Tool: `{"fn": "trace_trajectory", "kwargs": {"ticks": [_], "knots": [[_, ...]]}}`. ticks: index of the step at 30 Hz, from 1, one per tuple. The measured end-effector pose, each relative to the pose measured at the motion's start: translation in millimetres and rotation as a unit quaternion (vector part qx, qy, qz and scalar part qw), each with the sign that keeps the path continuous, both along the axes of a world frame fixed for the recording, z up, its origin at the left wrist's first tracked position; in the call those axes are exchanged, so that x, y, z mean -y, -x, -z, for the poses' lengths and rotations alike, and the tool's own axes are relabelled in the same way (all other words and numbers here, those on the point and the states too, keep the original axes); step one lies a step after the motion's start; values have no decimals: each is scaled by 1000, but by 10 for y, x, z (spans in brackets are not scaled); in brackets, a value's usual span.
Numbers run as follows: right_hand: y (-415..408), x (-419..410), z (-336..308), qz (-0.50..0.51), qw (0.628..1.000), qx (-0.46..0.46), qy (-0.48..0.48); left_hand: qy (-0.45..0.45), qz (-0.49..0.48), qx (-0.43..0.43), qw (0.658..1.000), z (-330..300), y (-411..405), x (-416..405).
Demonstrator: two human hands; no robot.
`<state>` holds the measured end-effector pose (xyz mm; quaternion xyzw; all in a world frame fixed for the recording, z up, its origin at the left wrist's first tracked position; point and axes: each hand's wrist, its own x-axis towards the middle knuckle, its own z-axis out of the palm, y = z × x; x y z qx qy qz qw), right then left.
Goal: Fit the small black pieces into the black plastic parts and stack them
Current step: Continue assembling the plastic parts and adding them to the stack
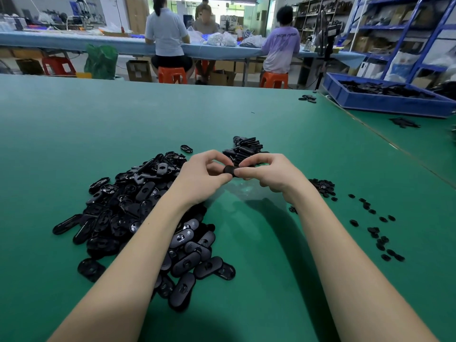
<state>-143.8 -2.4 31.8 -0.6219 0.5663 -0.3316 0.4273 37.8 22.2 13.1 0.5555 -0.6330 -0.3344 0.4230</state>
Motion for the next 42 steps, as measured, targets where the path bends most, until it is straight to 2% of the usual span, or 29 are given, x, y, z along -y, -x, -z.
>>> {"fn": "trace_trajectory", "kwargs": {"ticks": [7, 29, 38, 42], "knots": [[16, 2, 15, -23, 998, 31, -44, -65, -2, -85, 994, -38, 33, 13], [-85, 98, 177, -6, 998, 0, 62, -45, -70, -42, 996, 51, 56, 67], [-57, 84, 218, -16, 998, 11, 66, -48, -68, -54, 995, 72, 76, 63], [-39, 76, 198, -63, 992, 22, 105, -25, -78, -53, 995, 65, 62, 61]]}}
